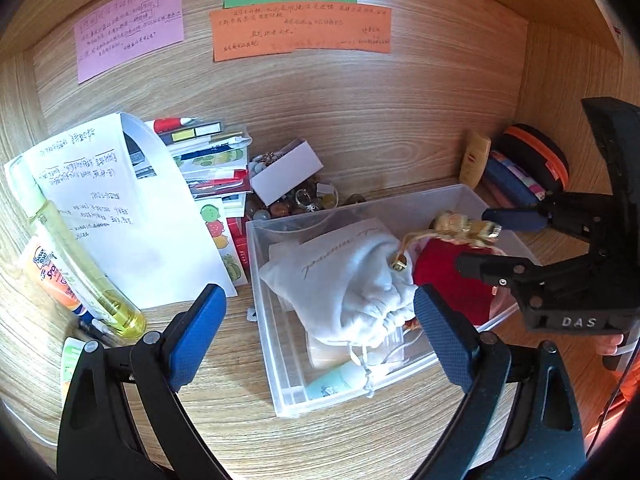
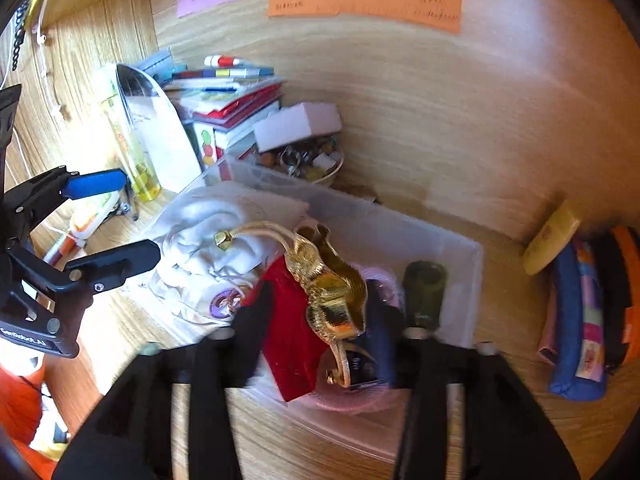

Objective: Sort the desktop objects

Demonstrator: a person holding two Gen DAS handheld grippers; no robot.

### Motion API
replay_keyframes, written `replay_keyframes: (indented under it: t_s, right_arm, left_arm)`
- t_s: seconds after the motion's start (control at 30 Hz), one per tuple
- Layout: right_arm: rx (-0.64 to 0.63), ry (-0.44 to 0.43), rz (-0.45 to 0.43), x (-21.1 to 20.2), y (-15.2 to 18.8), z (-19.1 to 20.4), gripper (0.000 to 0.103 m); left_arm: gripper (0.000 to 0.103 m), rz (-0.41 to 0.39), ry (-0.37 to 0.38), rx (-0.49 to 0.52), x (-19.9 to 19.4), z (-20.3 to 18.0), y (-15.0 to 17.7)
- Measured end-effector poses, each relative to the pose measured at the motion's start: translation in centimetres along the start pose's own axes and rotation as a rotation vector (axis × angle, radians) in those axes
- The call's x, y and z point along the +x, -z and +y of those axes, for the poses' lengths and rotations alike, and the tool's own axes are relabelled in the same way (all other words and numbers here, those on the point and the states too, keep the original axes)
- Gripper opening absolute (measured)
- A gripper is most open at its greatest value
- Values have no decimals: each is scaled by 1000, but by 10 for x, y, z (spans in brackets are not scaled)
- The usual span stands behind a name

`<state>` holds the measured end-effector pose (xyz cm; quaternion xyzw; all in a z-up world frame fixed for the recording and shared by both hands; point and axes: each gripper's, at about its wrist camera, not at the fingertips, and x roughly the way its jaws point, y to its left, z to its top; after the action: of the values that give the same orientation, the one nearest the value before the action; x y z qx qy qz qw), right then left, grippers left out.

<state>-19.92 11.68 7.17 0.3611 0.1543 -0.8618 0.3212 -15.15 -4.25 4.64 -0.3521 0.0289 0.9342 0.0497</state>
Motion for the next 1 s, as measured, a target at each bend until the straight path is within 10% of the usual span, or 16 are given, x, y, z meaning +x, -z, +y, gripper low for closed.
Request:
replay_keyframes:
  t_s: [1.0]
  right_arm:
    - [21, 188, -192, -84, 41, 13, 88]
  left_arm:
    - [96, -116, -117, -67, -41, -22, 22]
